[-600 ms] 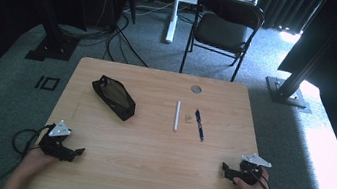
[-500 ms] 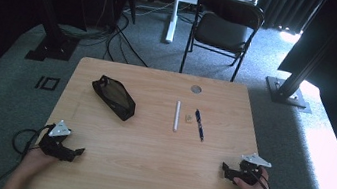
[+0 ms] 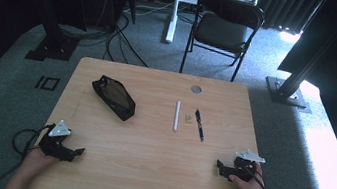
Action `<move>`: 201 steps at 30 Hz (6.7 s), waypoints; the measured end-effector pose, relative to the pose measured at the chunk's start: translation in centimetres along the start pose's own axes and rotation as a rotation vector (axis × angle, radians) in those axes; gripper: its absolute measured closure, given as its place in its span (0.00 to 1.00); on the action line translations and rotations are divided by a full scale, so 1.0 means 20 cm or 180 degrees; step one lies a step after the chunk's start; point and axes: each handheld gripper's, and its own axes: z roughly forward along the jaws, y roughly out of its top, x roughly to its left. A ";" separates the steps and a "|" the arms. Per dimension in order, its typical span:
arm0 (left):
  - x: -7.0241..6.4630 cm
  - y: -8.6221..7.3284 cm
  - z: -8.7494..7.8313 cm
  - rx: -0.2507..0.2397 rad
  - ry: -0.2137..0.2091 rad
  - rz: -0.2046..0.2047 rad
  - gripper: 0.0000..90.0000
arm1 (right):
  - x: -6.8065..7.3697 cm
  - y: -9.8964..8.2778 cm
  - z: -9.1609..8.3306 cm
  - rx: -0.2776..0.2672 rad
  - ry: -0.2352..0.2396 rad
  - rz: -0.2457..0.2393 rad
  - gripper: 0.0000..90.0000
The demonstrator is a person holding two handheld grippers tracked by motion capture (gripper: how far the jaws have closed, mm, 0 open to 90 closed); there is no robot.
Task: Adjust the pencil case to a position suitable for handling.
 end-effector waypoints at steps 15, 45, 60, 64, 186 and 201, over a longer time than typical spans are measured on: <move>0.00 0.00 0.00 -0.0006 0.0001 -0.0005 0.02 | 0.15 0.19 0.07 -0.0148 0.0209 -0.0170 0.12; -0.01 0.00 0.00 -0.0008 -0.0013 0.0006 0.02 | 0.44 0.48 0.20 -0.0403 0.0583 -0.0445 0.12; -0.01 0.00 0.00 -0.0008 -0.0013 0.0005 0.02 | 0.61 0.57 0.27 -0.0404 0.0785 -0.0615 0.12; -0.01 0.00 0.00 -0.0009 -0.0013 0.0005 0.02 | 0.67 0.59 0.30 -0.0409 0.0843 -0.0672 0.12; -0.01 0.00 0.00 -0.0009 -0.0034 0.0027 0.02 | 0.86 0.54 0.21 -0.0383 0.1414 -0.1124 0.81; -0.01 0.00 0.00 -0.0007 -0.0033 0.0027 0.02 | 0.71 0.43 0.06 -0.0308 0.1375 -0.1129 0.81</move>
